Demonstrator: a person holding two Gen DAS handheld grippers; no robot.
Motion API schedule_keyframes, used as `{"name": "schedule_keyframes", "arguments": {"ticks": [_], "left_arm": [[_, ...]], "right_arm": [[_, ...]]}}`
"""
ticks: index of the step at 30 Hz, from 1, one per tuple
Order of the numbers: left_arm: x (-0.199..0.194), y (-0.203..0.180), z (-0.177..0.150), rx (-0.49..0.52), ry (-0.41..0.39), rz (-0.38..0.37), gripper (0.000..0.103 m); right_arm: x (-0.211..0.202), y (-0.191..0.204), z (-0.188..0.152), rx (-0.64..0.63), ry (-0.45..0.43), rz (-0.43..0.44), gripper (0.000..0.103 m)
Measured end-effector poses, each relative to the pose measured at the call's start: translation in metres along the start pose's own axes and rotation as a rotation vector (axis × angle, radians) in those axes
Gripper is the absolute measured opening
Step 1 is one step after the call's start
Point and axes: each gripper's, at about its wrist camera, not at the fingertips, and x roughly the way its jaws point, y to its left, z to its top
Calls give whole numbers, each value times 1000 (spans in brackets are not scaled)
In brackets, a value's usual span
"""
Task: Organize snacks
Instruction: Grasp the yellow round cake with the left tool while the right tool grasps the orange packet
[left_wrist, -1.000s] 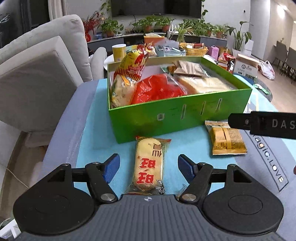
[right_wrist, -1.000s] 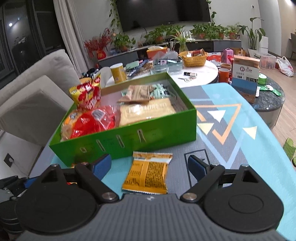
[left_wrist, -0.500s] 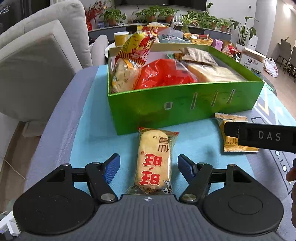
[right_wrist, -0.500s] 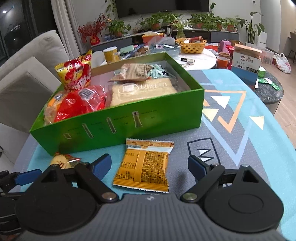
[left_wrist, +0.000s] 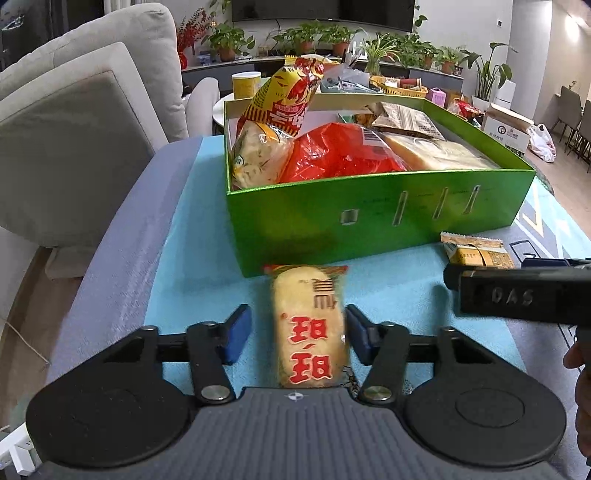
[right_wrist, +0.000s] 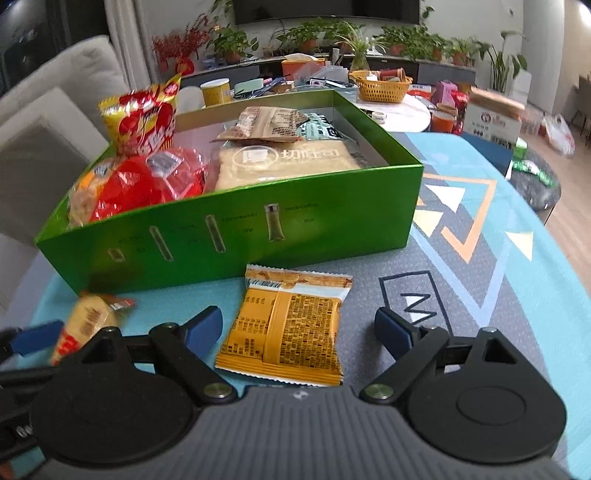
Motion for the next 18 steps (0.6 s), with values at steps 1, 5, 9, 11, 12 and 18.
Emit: {"name": "schedule_keyframes", "arguments": {"ticks": [1, 5, 9, 11, 12, 18], "left_arm": [[0, 0, 1, 2, -3, -3, 38], [-4, 6, 2, -26, 2, -3, 34], [-13, 11, 1, -49, -11, 1, 34], [-19, 11, 1, -46, -23, 5, 34], [-23, 10, 1, -45, -31, 6, 34], [-52, 6, 3, -46, -95, 7, 34]], "right_arm": [[-1, 3, -1, -27, -8, -6, 63], [-8, 0, 0, -22, 0, 29, 60], [-19, -10, -2, 43, -1, 77, 60], [-27, -8, -5, 36, -18, 72, 60], [-31, -7, -5, 35, -24, 74, 60], [-58, -7, -2, 43, -78, 107, 60]]}}
